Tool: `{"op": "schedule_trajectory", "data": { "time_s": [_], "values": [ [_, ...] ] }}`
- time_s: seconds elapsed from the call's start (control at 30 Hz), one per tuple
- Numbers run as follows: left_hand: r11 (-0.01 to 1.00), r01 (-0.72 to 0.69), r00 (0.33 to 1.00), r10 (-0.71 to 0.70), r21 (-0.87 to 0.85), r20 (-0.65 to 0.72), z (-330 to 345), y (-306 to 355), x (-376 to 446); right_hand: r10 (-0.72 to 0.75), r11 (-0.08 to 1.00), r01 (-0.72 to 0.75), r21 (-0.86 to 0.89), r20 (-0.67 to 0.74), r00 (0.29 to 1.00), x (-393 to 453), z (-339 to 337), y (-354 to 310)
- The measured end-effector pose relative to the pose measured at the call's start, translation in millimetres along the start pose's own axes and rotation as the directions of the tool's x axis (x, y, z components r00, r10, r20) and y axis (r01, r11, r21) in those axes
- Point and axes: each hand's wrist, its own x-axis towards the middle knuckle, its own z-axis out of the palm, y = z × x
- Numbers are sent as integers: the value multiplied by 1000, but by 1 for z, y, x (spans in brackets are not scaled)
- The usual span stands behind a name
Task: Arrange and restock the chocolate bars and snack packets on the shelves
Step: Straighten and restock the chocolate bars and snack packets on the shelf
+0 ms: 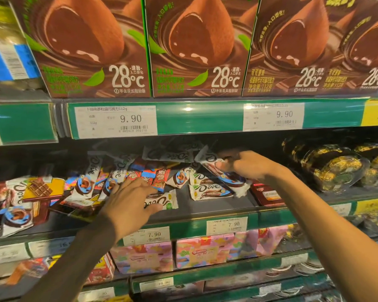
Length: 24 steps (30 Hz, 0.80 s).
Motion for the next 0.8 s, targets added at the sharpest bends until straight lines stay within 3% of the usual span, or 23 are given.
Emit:
{"op": "schedule_trajectory", "data": {
  "time_s": [0.1,0.33,0.53,0.7,0.8],
  "values": [
    [1000,5,999,-4,-21,33,-3,0,0,-94,985,105,-136,87,992,5,1,-7],
    [968,22,1000,-17,-252,21,-9,4,-2,-94,968,133,-214,181,979,29,9,-8],
    [813,-1,999,26,-582,35,-9,24,3,-141,962,176,-207,173,975,38,12,3],
    [754,-54,995,99,-655,31,-9,57,17,-210,957,220,-191,71,975,35,17,13],
    [728,-54,994,105,-684,33,-6,70,27,-238,970,243,24,-133,962,16,14,7]
  ]
}}
